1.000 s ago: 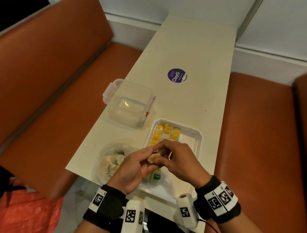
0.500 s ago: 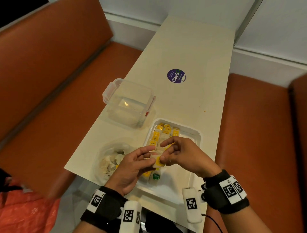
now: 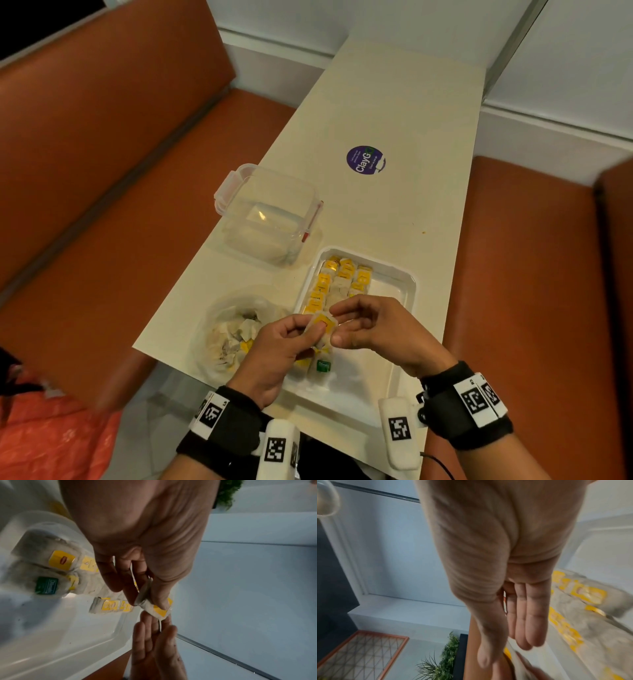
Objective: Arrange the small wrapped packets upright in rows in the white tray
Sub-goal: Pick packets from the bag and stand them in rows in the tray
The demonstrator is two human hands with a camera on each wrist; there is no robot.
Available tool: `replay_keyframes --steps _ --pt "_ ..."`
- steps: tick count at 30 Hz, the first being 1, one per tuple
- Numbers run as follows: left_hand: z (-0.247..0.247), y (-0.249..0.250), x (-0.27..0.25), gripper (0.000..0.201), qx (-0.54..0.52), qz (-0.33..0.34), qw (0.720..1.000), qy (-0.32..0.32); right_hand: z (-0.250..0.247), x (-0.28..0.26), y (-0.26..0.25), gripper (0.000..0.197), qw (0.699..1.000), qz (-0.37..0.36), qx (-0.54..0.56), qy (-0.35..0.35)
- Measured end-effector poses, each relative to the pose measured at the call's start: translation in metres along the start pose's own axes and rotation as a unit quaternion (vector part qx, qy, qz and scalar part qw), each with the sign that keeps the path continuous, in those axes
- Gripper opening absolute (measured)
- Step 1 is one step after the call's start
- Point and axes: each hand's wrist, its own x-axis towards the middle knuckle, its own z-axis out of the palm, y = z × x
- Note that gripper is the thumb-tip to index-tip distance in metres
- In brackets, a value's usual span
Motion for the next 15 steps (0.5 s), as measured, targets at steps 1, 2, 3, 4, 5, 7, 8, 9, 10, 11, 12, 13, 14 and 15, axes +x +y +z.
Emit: replay_keyframes --steps 1,2,3,4,5,7,8,9,10,11,12,13,14,15 --pt "0.001 -0.001 0.000 0.028 -0.004 0.000 1.000 0.006 0.003 0.001 0.005 0.040 1.000 -0.006 0.016 0.015" --pt "0.002 -0.002 0.001 0.028 -0.003 0.002 1.000 0.010 0.006 0.002 0.011 0.033 0.999 -0.013 0.027 0.033" --pt "0.003 -0.003 0.001 0.027 -0.002 0.002 1.000 0.013 0.009 0.003 0.017 0.026 0.998 -0.019 0.034 0.050" --pt "0.004 -0.005 0.001 0.026 -0.002 0.001 1.000 0.016 0.011 0.005 0.023 0.021 0.997 -0.020 0.041 0.063" --pt "0.005 -0.004 0.001 0.024 0.001 -0.002 1.000 0.019 0.011 0.008 0.028 0.017 0.996 -0.018 0.045 0.071" --pt "0.004 -0.005 0.001 0.026 0.007 -0.009 1.000 0.024 0.008 0.013 0.038 0.014 0.996 -0.008 0.037 0.078" --pt "0.001 -0.005 0.002 0.030 0.005 -0.013 0.999 0.030 0.005 0.016 0.043 0.012 0.996 -0.003 0.025 0.082" --pt "-0.002 -0.005 0.003 0.033 0.000 -0.017 0.999 0.042 0.001 0.019 0.049 0.011 0.996 0.003 0.008 0.092" --pt "-0.006 -0.006 0.004 0.033 -0.008 -0.020 0.998 0.061 -0.003 0.022 0.055 0.009 0.994 0.009 -0.012 0.107" --pt "-0.012 -0.006 0.005 0.031 -0.025 -0.022 0.996 0.084 -0.008 0.025 0.062 0.008 0.992 0.016 -0.035 0.123" --pt "-0.018 -0.006 0.006 0.028 -0.049 -0.023 0.992 0.111 -0.013 0.030 0.071 0.008 0.988 0.026 -0.057 0.139" --pt "-0.025 -0.004 0.007 0.025 -0.072 -0.023 0.987 0.140 -0.017 0.035 0.079 0.008 0.984 0.040 -0.081 0.151" --pt "-0.033 -0.003 0.009 0.023 -0.086 -0.022 0.982 0.169 -0.021 0.040 0.088 0.009 0.980 0.055 -0.100 0.160" --pt "-0.041 -0.001 0.010 0.020 -0.085 -0.018 0.977 0.195 -0.024 0.046 0.097 0.009 0.977 0.069 -0.116 0.167"
